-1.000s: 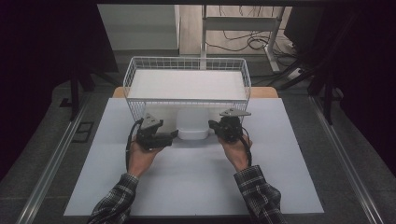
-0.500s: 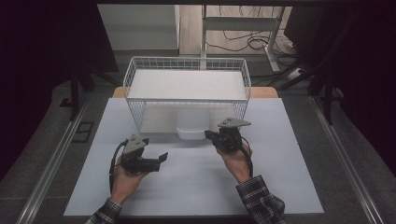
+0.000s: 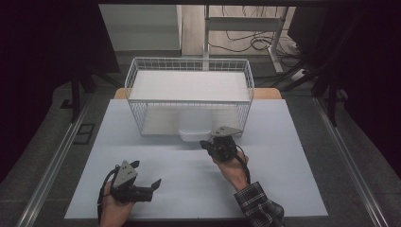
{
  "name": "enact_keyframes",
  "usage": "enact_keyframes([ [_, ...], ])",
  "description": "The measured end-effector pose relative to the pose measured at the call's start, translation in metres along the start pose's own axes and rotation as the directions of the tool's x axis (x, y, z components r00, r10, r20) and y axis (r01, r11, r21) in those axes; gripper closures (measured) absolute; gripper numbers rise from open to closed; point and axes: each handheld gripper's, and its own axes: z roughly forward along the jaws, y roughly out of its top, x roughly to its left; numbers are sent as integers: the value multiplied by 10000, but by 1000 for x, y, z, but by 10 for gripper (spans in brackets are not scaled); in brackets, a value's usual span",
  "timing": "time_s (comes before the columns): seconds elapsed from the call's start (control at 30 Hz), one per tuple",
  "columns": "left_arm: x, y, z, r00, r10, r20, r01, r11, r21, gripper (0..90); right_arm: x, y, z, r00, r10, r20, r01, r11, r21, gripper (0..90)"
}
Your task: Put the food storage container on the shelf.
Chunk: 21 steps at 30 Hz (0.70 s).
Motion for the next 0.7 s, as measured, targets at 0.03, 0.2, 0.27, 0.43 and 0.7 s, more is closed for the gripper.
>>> enact_keyframes([
  [0.03,-1,-2,-3,10000,82,-23,-82,10000,-2,1,1,0,2,10000,-1,-5,1,10000,40,889],
  [0.2,-6,-9,-11,9988,469,-156,-472,9988,-156,4,3,0,19,9999,-112,68,110,9997,238,889],
  [0.27,-8,-10,-12,9981,591,-199,-594,9981,-156,0,3,2,26,9995,-270,186,264,9992,298,889],
  [0.43,-9,-13,-14,9979,625,-160,-627,9980,-120,0,-2,4,42,9990,-172,417,150,9985,519,890],
  [0.7,-8,-14,-12,9983,578,-53,-579,9983,-81,0,-15,5,57,9973,-32,736,-12,9982,606,890],
])
